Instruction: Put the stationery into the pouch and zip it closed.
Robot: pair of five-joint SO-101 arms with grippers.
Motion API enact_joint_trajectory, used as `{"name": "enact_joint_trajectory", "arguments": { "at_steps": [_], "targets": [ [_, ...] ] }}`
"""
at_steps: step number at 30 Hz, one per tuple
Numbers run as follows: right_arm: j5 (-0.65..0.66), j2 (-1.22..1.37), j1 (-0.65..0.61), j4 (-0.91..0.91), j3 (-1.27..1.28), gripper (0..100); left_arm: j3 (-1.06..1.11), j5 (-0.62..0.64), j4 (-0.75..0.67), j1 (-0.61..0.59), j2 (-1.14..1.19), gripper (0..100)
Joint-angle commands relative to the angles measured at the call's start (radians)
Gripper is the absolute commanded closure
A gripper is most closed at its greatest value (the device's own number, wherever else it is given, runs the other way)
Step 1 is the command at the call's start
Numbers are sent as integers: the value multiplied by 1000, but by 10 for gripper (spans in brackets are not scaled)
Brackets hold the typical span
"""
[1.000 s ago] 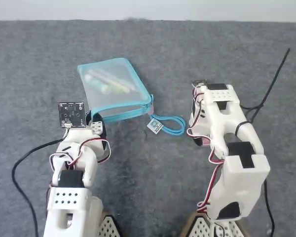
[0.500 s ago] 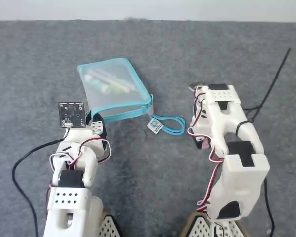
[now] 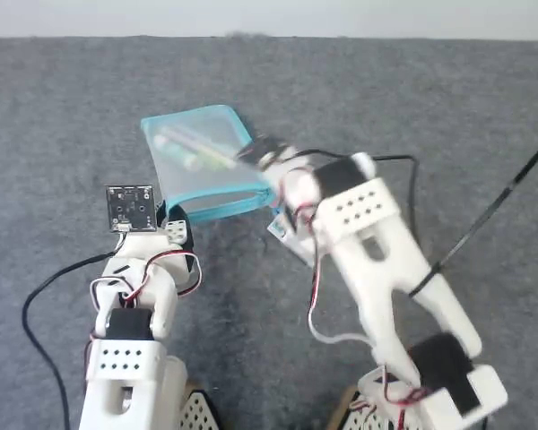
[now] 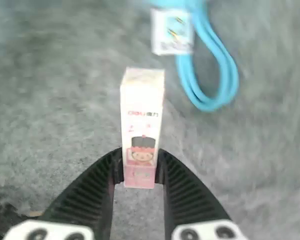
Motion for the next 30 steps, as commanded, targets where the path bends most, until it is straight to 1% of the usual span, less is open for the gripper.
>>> {"name": "enact_joint_trajectory", "arguments": {
  "at_steps": [1,7,15,20,23,30],
  "targets": [
    [71,-61,-56,4,-46,992,-31,-8,-34,0,-3,988],
    [68,48,-70,24,-221,992,-28,-8,-35,5,-3,988],
    [-14,377,-70,148,-589,992,-28,-8,-35,2,-3,988],
    [-41,527,-77,205,-778,992,-28,-8,-35,2,-3,988],
    [-43,579,-91,234,-819,992,-28,-8,-35,3,-3,988],
    [-51,588,-110,211,-824,992,-28,-8,-35,8,-3,988]
  ]
}}
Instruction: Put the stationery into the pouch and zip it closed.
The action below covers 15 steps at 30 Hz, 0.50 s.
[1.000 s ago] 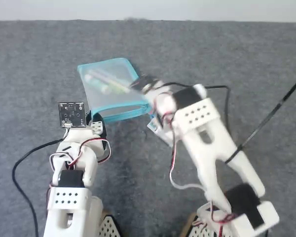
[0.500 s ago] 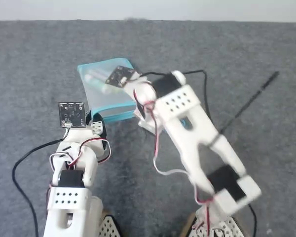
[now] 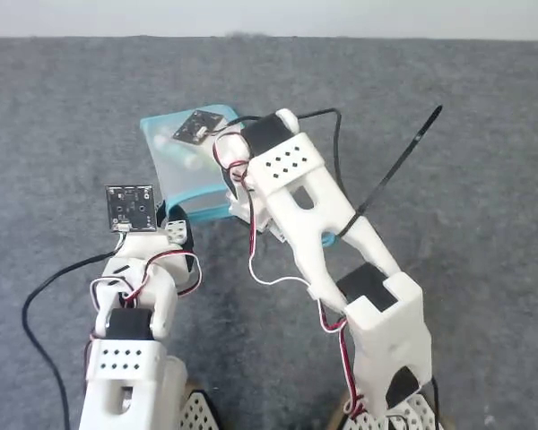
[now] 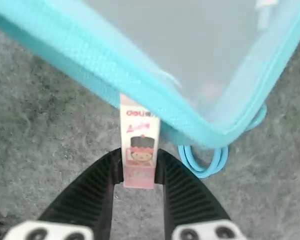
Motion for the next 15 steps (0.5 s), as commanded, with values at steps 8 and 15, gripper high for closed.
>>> {"name": "enact_joint_trajectory", "arguments": {
  "at_steps": [8,15],
  "targets": [
    [-150,-15,-7,-53,-160,992,-27,-8,-32,8,-3,988],
    [-172,-15,-10,-79,-221,992,-27,-8,-32,8,-3,988]
  ]
}}
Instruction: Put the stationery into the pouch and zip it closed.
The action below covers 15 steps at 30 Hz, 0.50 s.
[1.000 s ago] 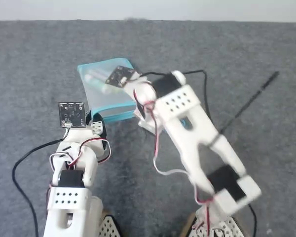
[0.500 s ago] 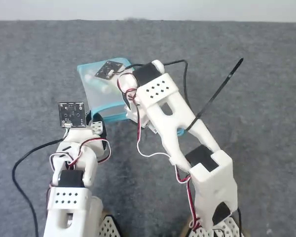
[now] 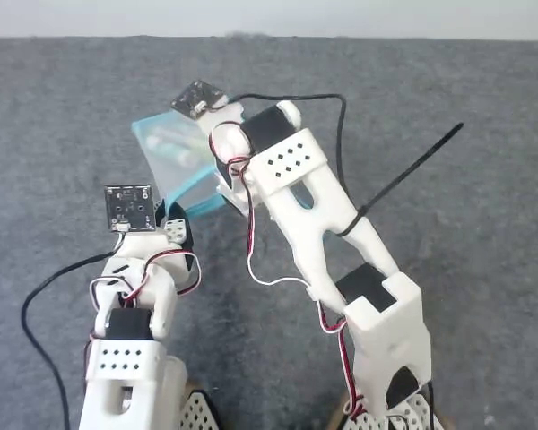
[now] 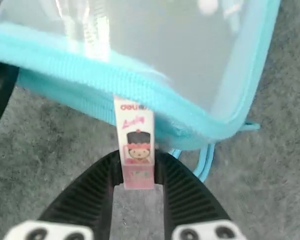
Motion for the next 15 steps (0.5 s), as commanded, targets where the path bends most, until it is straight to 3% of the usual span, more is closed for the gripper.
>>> {"name": "enact_joint_trajectory", "arguments": {
  "at_steps": [1,15],
  "targets": [
    [-20,-16,-5,-50,-75,992,-25,-12,-31,8,-3,988],
    [-17,-16,-7,65,-77,992,-25,-12,-34,8,-3,988]
  ]
}}
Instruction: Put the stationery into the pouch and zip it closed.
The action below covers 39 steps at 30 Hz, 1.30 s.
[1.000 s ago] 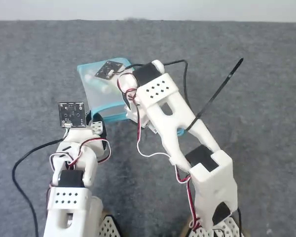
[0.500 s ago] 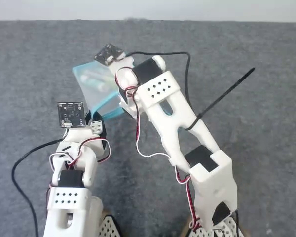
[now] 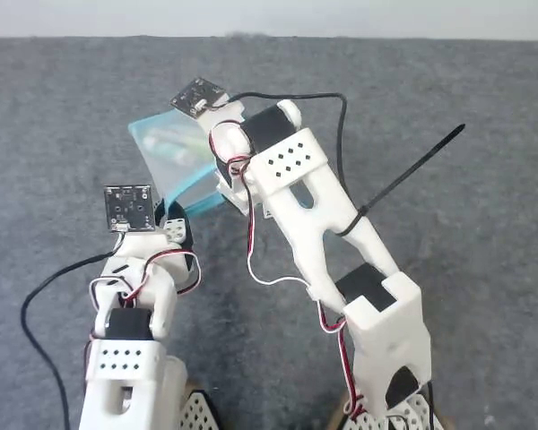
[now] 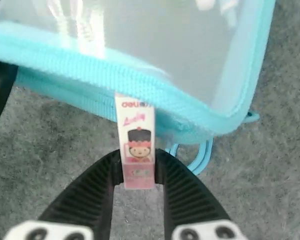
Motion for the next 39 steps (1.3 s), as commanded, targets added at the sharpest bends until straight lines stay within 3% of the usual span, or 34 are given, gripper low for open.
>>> {"name": "enact_joint_trajectory", "arguments": {
  "at_steps": [1,16,24,28,33,39],
  "targets": [
    [-12,-16,-4,42,-74,992,-25,-12,-25,8,-3,988],
    [-18,-27,-7,-64,-75,990,-24,-12,-23,9,-3,988],
    [-20,-28,-8,-70,-75,836,-24,-12,-25,9,-3,988],
    [-20,-28,-2,-64,-75,850,-24,-12,-25,9,-3,988],
    [-20,-51,-7,-70,-75,945,-24,-12,-25,9,-3,988],
    [-20,-61,-10,-111,-77,938,-24,-12,-21,9,-3,988]
  ]
}}
